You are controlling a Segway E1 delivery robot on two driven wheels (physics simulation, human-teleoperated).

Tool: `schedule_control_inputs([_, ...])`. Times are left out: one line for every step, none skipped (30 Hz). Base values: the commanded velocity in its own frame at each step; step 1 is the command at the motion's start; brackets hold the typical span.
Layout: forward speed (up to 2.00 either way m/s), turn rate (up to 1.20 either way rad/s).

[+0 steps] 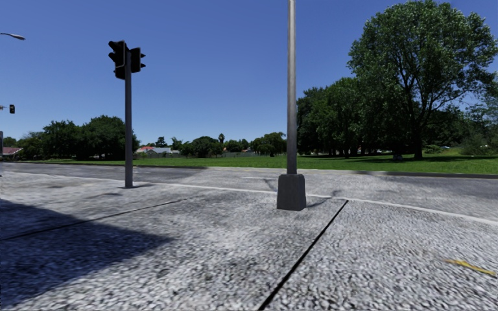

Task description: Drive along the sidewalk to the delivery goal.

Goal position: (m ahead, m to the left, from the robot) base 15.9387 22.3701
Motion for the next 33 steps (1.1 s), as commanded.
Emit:
schedule_control_inputs([1.45, 0.00])
schedule_control_inputs([1.45, 0.07])
schedule_control_inputs([1.45, 0.16])
schedule_control_inputs([1.45, 0.20])
schedule_control_inputs([1.45, 0.20])
schedule_control_inputs([1.45, 0.22])
schedule_control_inputs([1.45, 0.26])
schedule_control_inputs([1.45, 0.30])
schedule_control_inputs([1.45, 0.35])
schedule_control_inputs([1.45, 0.35])
schedule_control_inputs([1.45, 0.38])
schedule_control_inputs([1.45, 0.38])
schedule_control_inputs([1.45, 0.39])
schedule_control_inputs([1.45, 0.39])
schedule_control_inputs([1.45, 0.39])
schedule_control_inputs([1.45, 0.39])
schedule_control_inputs([1.45, 0.39])
schedule_control_inputs([1.45, 0.39])
schedule_control_inputs([1.45, 0.39])
schedule_control_inputs([1.45, 0.39])
schedule_control_inputs([1.45, 0.39])
schedule_control_inputs([1.45, 0.38])
schedule_control_inputs([1.45, 0.38])
schedule_control_inputs([1.45, 0.38])
schedule_control_inputs([1.45, 0.38])
schedule_control_inputs([1.45, 0.38])
schedule_control_inputs([1.45, 0.38])
schedule_control_inputs([1.44, 0.38])
schedule_control_inputs([1.44, 0.38])
schedule_control_inputs([1.44, 0.38])
schedule_control_inputs([1.44, 0.38])
schedule_control_inputs([1.44, 0.38])
schedule_control_inputs([1.44, 0.38])
